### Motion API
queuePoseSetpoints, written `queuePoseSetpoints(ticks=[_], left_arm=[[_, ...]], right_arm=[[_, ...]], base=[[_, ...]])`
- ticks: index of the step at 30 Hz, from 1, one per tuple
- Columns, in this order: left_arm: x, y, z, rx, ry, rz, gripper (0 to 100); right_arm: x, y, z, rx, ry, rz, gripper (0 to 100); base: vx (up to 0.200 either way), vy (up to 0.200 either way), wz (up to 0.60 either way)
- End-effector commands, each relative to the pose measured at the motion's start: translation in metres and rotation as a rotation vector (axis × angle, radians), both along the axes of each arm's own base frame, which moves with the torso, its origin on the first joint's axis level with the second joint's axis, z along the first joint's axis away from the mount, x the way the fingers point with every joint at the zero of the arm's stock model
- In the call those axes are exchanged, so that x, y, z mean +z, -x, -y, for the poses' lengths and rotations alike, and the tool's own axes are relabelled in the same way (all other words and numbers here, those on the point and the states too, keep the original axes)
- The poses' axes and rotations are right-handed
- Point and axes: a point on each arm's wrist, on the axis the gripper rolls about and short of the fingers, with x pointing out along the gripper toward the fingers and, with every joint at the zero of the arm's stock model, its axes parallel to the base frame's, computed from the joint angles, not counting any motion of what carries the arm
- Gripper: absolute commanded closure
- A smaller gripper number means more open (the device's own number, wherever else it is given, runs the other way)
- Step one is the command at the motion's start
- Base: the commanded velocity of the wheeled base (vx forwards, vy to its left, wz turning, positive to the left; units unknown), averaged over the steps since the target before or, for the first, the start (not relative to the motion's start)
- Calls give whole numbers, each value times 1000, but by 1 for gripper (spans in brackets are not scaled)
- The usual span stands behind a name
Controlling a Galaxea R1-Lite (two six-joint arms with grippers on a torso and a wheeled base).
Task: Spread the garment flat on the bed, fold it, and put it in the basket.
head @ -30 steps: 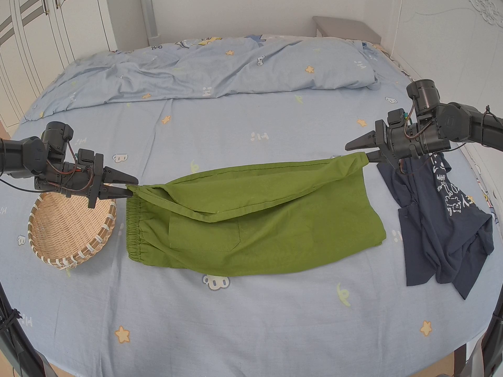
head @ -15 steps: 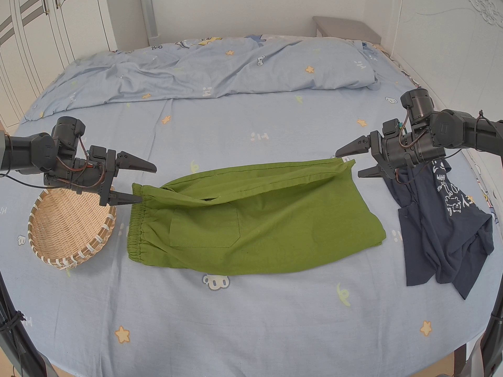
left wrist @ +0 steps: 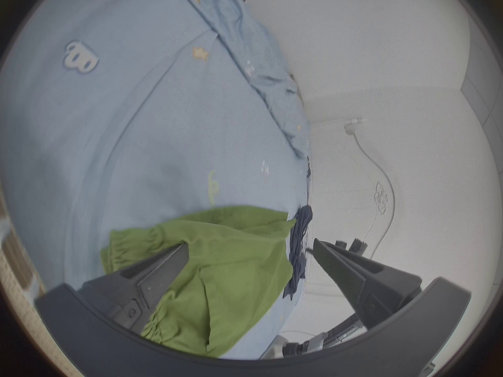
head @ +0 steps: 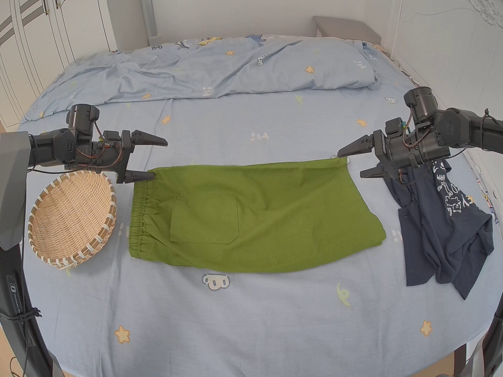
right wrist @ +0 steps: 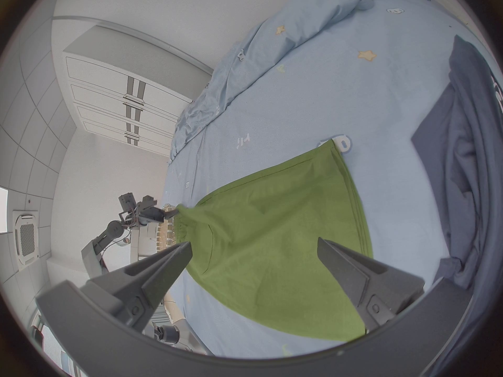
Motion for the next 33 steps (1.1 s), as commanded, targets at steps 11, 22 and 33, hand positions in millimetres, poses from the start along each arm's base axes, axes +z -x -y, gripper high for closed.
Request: queuePoseSetpoints(ticks=[11, 22, 33], left_arm=[[16, 2, -2, 50, 36, -1, 0], [1, 121, -8, 21, -65, 0, 0], [-47, 135, -2, 79, -269, 50, 0]], right_arm=[[33, 69, 12, 33, -43, 57, 0], [24, 113, 23, 11, -53, 101, 0], [20, 117, 20, 22, -46, 91, 0]], base=[[0, 0, 0], [0, 0, 0], [0, 0, 0]])
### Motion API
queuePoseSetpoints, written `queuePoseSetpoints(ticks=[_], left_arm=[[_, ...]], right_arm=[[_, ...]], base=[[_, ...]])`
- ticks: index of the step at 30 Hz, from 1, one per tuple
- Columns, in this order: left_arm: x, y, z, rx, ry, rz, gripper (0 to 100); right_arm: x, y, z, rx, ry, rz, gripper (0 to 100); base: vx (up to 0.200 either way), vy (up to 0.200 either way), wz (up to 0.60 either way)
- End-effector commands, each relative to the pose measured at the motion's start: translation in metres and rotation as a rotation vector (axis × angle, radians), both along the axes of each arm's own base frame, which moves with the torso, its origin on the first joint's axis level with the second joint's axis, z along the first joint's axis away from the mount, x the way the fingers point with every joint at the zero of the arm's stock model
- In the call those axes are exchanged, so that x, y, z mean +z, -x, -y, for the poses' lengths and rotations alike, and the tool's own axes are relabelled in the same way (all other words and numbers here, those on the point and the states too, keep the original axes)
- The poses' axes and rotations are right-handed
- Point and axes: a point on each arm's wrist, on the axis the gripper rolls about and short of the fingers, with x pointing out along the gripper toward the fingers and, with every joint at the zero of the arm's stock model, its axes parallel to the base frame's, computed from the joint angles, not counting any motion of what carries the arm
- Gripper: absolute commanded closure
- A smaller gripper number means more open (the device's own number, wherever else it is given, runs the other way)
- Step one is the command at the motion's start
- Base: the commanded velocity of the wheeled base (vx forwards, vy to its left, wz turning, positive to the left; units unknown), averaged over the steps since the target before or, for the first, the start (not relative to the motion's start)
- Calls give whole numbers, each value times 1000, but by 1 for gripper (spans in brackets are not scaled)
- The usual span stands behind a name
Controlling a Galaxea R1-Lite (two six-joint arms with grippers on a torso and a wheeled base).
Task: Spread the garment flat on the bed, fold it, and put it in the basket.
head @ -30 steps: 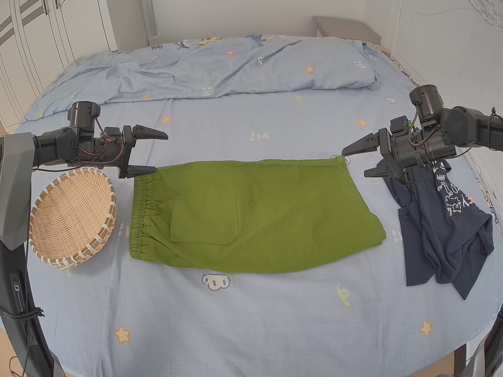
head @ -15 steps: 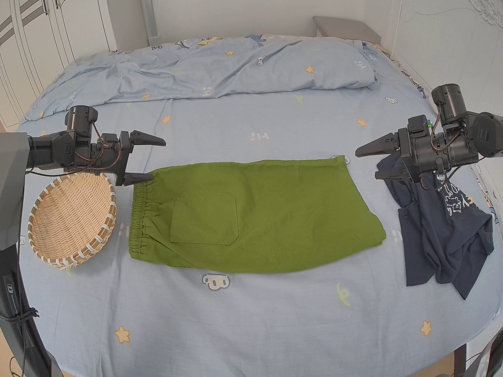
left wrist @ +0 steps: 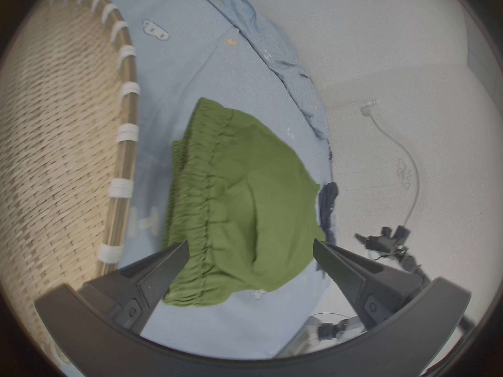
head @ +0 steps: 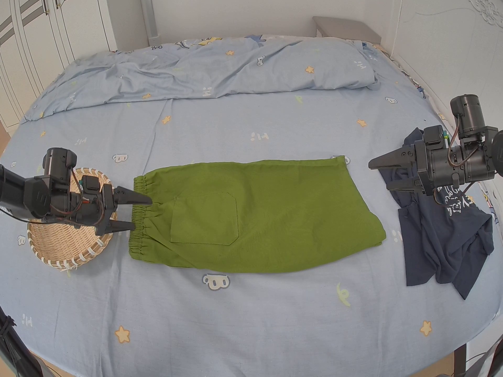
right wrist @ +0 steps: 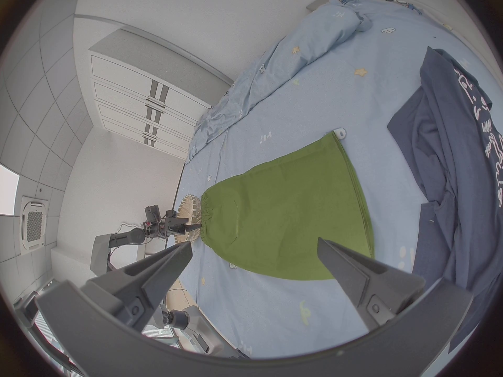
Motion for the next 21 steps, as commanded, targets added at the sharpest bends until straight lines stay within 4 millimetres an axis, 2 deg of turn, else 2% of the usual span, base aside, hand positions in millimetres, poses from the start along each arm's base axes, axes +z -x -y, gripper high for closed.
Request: queuePoseSetpoints(ticks=[1, 9, 11, 18, 21], left_arm=[[-1, 26, 4, 33, -114, 66, 0], [-3, 22, 8, 61, -219, 108, 0], [-5, 19, 14, 42, -219, 116, 0], [-31, 3, 35, 39, -282, 99, 0], [-35, -1, 37, 59, -304, 95, 0]], right_arm=[[0, 15, 0, 6, 2, 10, 0], [-4, 12, -2, 14, 5, -1, 0], [-8, 10, -5, 21, 8, -12, 0], [-11, 7, -6, 24, 10, -21, 0], [-11, 7, -6, 23, 9, -20, 0]], base=[[0, 0, 0], [0, 0, 0], [0, 0, 0], [0, 0, 0], [0, 0, 0]])
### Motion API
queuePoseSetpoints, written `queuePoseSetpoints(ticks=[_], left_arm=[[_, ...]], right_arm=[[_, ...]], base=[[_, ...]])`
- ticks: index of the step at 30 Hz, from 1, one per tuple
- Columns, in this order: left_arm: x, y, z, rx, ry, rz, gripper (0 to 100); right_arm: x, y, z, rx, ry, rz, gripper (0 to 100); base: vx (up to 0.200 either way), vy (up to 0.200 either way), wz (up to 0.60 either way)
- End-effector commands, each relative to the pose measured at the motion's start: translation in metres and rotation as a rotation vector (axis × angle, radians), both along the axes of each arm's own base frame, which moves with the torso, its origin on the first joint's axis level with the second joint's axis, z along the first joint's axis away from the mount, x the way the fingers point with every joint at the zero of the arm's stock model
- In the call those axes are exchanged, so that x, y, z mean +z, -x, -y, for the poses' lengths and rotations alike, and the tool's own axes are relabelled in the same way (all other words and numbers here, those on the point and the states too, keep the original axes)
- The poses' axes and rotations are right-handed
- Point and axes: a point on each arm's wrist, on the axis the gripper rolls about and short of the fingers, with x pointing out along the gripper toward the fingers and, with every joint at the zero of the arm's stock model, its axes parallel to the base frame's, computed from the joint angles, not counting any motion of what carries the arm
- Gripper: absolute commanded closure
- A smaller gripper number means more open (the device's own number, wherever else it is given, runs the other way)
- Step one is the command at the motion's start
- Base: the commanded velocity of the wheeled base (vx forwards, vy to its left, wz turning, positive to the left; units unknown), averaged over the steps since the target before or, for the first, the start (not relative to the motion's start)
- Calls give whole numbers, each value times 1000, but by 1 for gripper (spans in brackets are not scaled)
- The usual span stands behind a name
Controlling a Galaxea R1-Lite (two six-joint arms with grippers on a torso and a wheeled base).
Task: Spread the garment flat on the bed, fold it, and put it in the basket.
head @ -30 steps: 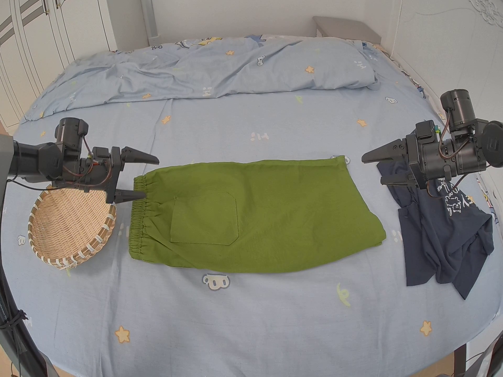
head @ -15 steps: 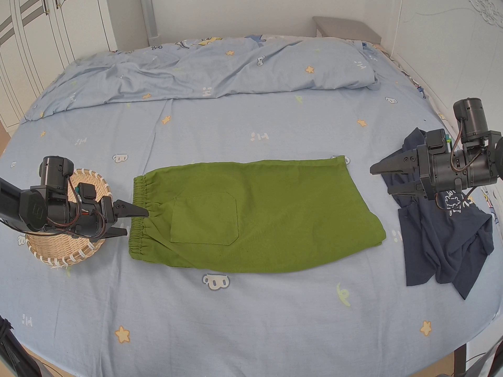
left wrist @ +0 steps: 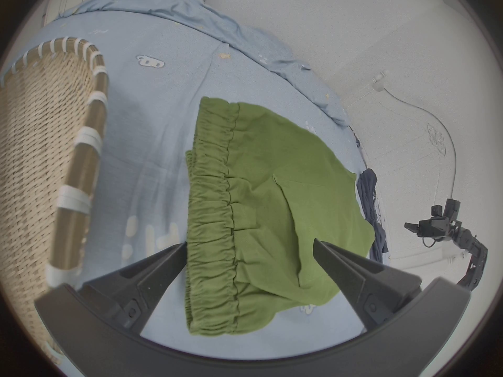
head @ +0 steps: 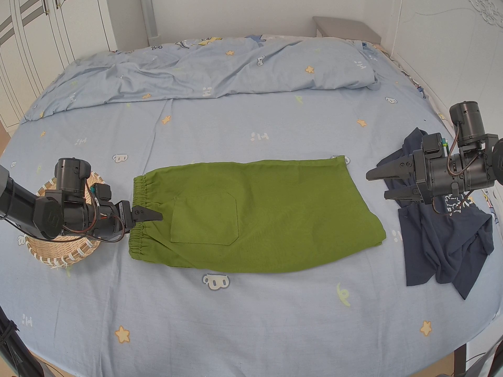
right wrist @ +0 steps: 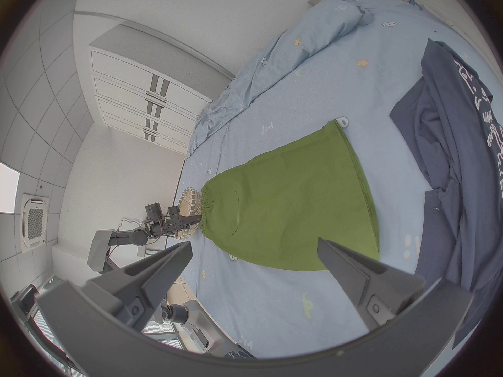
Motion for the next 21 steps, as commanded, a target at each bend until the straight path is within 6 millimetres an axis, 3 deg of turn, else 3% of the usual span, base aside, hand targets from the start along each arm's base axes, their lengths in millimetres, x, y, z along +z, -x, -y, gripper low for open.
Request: queuePoseSetpoints(ticks=[1, 11, 21], left_arm=[[-17, -7, 5, 0, -12, -39, 0], [-16, -12, -4, 33, 4, -14, 0], [-36, -32, -2, 96, 195, -140, 0]], right_arm=[[-2, -2, 0, 0, 0, -5, 0], [-7, -6, -2, 4, 4, -21, 0], [-9, -6, -5, 13, 5, -27, 0]], base=[[0, 0, 0], [0, 0, 0], [0, 0, 0]])
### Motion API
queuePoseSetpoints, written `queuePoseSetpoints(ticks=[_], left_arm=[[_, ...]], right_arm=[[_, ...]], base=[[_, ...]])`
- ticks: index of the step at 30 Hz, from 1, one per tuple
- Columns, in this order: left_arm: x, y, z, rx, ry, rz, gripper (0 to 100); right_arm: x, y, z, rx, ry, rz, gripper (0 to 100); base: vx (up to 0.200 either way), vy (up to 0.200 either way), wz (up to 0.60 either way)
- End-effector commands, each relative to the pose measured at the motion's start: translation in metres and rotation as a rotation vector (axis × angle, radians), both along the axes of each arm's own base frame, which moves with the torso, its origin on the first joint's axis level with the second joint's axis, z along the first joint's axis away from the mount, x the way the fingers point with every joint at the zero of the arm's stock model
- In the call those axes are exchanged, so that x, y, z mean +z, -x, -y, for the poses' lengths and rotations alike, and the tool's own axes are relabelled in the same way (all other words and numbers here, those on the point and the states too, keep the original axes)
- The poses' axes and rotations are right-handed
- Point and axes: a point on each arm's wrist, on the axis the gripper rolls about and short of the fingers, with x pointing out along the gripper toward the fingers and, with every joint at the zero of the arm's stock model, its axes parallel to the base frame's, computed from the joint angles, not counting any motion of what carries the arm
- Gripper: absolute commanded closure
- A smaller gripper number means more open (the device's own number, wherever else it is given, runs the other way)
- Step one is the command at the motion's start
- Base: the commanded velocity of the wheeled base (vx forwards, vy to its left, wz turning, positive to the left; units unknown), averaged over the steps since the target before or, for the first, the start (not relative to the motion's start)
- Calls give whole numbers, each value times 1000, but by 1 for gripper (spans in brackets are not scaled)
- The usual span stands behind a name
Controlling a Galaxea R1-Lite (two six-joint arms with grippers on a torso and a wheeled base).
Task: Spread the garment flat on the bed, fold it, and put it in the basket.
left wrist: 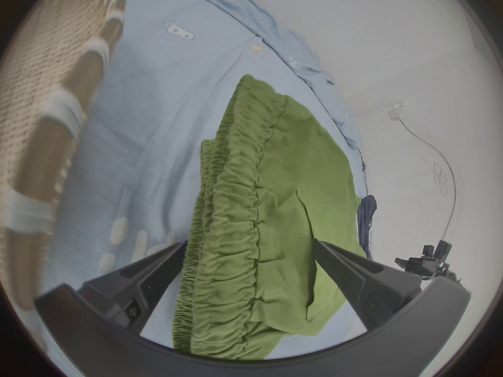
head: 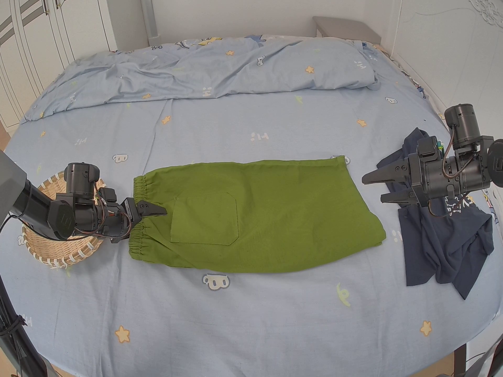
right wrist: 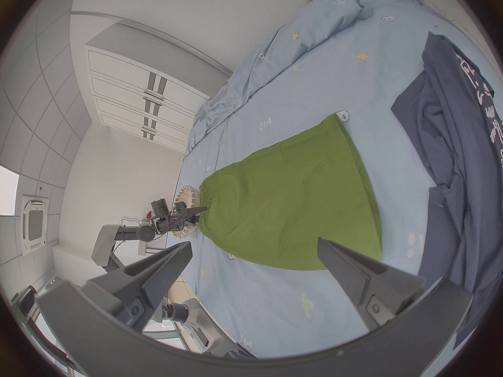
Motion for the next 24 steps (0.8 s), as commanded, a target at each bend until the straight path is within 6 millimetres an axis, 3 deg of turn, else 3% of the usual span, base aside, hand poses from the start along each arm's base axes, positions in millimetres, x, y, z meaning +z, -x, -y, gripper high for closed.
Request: queuePoseSetpoints(ticks=[1, 10, 11, 18, 24], left_arm=[[-14, -9, -1, -17, 82, -58, 0], [-22, -16, -11, -53, 245, -120, 0], [-22, -17, -13, -49, 246, -115, 100], [-17, -15, -19, -34, 247, -103, 100], [-3, -11, -23, -50, 264, -71, 100]], right_arm=[[-3, -2, -1, 1, 2, -8, 0], [-5, -4, -1, 0, 3, -16, 0], [-5, -4, 0, -2, 3, -16, 0], [-7, -13, 9, -39, -1, 1, 0], [-37, -38, 25, -97, 15, -82, 0]], base=[[0, 0, 0], [0, 0, 0], [0, 0, 0], [0, 0, 0], [0, 0, 0]])
